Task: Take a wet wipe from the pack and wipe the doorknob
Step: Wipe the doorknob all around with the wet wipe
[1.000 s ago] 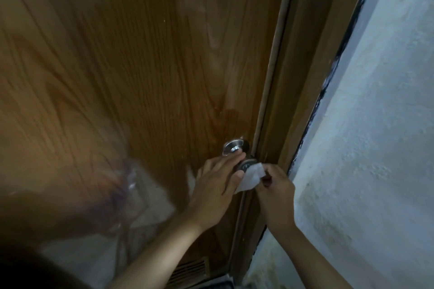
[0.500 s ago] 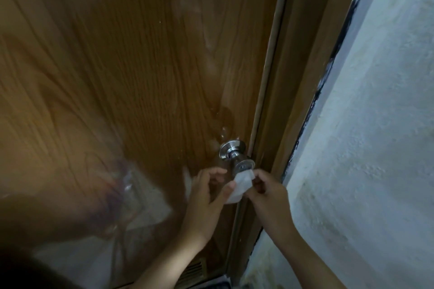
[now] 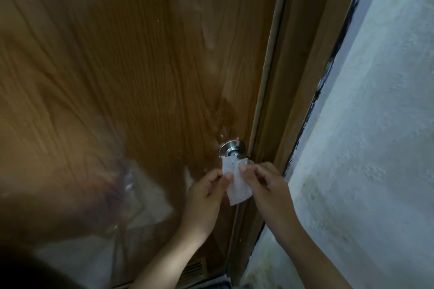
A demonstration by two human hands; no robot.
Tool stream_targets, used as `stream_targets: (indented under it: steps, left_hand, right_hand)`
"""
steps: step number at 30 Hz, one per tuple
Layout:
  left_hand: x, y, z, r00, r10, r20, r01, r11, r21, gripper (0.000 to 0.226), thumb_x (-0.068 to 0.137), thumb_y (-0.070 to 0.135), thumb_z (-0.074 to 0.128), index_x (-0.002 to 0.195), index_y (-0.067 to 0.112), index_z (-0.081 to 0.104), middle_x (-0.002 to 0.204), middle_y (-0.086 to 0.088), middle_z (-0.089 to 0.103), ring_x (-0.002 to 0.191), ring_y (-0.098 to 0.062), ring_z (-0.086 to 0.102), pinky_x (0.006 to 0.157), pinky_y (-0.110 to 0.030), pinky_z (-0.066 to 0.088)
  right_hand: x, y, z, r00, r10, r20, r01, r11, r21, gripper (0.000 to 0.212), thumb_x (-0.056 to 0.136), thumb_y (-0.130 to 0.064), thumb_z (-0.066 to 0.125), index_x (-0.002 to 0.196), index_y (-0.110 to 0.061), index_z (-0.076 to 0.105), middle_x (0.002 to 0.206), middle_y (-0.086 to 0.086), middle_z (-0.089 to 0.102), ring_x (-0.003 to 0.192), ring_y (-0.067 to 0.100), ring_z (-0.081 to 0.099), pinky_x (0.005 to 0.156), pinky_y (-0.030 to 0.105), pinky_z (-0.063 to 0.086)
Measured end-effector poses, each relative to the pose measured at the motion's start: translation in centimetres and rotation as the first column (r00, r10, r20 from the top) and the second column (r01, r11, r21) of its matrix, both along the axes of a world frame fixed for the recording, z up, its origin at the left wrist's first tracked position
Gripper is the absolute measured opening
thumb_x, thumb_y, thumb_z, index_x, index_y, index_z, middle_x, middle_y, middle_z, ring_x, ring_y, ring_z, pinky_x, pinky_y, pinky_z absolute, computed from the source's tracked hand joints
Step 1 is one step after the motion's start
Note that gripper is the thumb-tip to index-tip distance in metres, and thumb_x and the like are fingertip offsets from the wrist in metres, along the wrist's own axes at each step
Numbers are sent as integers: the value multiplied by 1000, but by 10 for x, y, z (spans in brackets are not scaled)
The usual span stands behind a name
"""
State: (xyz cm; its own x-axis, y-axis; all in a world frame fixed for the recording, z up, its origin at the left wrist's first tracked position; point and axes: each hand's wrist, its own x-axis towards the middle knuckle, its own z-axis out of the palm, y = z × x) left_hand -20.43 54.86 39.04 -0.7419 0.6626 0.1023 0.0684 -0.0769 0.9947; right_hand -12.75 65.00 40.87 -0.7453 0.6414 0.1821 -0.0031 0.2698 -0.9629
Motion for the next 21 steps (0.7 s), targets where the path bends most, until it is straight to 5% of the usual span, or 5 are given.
stream_targets:
  steps: [5,9,13,16,21]
  left_hand:
    - [3,3,3,1000,-5,0,5,1000,4,23,93,19,46,91,23,68,89,3,73,86,-10,69,78,-23,54]
    - [2,0,8,998,52,42,-53,998,29,21,87,30,47,88,23,67,87,4,73,85,-9,68,76,-24,53]
    - [-12,-5,3,911,181,371,-215,975,50,23,93,27,45,96,22,67,97,0,72,92,-17,67,77,-32,51]
    - [-24,-9,1,789,175,589,-243,969,37,29,97,20,39,116,8,58,111,-15,65,96,-25,64,74,-34,51]
    - [-32,-10,3,824,185,536,-273,958,90,27,97,13,38,99,19,64,103,-8,70,90,-17,67,68,-27,50]
  right_hand:
    - [-2,2,4,998,-54,-15,54,998,-14,18,83,-18,64,72,-31,61,99,3,54,94,12,57,67,14,48]
    - [0,3,9,994,-95,-62,81,976,-200,10,87,-17,59,81,-20,67,101,5,62,90,8,59,63,11,48]
    - [4,12,11,978,-202,-59,167,916,-366,17,89,-22,56,79,-25,68,91,-3,69,89,11,62,73,24,46]
    - [4,23,9,958,-288,0,281,935,-218,12,88,-21,58,81,-22,68,79,-4,65,80,16,61,75,29,49]
    - [-1,32,18,937,-348,-41,345,893,289,15,89,-15,58,102,-13,65,79,-7,61,72,1,58,62,3,47]
